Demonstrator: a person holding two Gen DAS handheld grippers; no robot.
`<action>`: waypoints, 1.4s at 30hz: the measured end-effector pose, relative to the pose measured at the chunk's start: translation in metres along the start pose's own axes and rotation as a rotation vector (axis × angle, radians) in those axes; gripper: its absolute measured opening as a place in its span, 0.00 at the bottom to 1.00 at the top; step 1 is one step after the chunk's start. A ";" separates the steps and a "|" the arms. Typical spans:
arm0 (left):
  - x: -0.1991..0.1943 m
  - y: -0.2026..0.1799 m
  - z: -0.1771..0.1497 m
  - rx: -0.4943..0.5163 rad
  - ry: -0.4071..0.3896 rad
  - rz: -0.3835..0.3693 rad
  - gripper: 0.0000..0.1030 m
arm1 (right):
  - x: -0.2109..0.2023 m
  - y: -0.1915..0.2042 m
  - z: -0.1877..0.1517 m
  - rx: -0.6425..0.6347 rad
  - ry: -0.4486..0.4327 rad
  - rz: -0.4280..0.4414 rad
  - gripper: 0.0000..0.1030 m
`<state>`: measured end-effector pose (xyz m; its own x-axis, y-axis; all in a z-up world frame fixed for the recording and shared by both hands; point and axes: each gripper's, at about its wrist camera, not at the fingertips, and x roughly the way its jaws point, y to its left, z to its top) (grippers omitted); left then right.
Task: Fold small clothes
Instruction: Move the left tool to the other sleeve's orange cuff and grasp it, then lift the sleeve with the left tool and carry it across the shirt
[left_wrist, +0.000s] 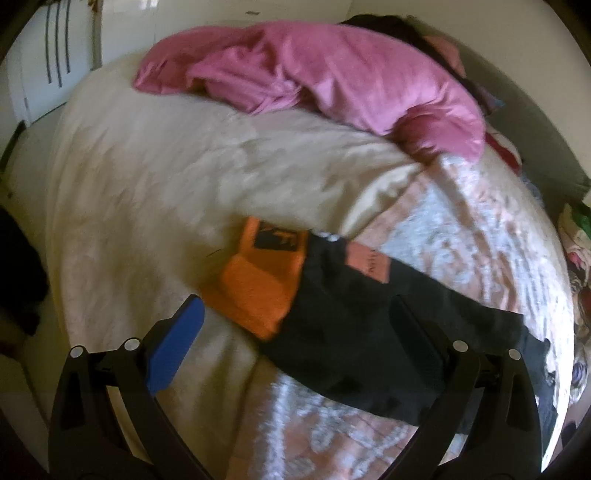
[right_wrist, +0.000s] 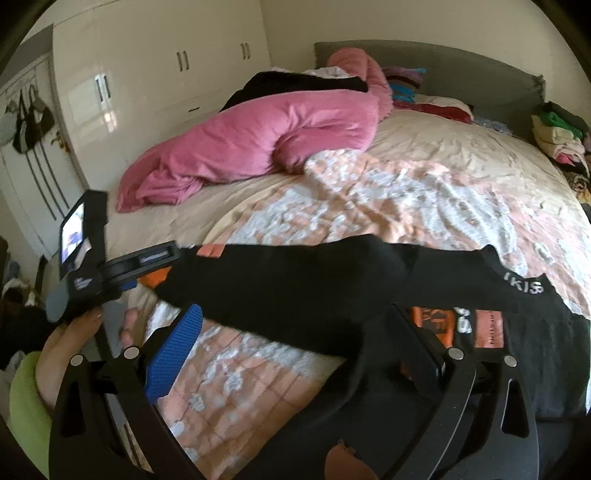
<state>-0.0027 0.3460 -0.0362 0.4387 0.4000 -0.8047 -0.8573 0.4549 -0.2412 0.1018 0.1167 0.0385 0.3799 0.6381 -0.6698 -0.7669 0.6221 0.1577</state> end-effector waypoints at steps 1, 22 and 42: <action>0.005 0.004 0.000 -0.017 0.015 -0.006 0.91 | 0.002 0.003 -0.002 -0.004 0.005 0.004 0.96; 0.001 0.024 0.014 -0.182 -0.068 -0.249 0.04 | 0.002 -0.026 -0.043 0.138 0.037 0.019 0.96; -0.089 -0.062 -0.006 0.139 -0.169 -0.581 0.03 | -0.065 -0.082 -0.051 0.243 -0.077 -0.124 0.96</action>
<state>0.0100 0.2776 0.0473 0.8694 0.1716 -0.4634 -0.4276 0.7311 -0.5316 0.1133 0.0014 0.0325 0.5088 0.5768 -0.6390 -0.5687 0.7825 0.2535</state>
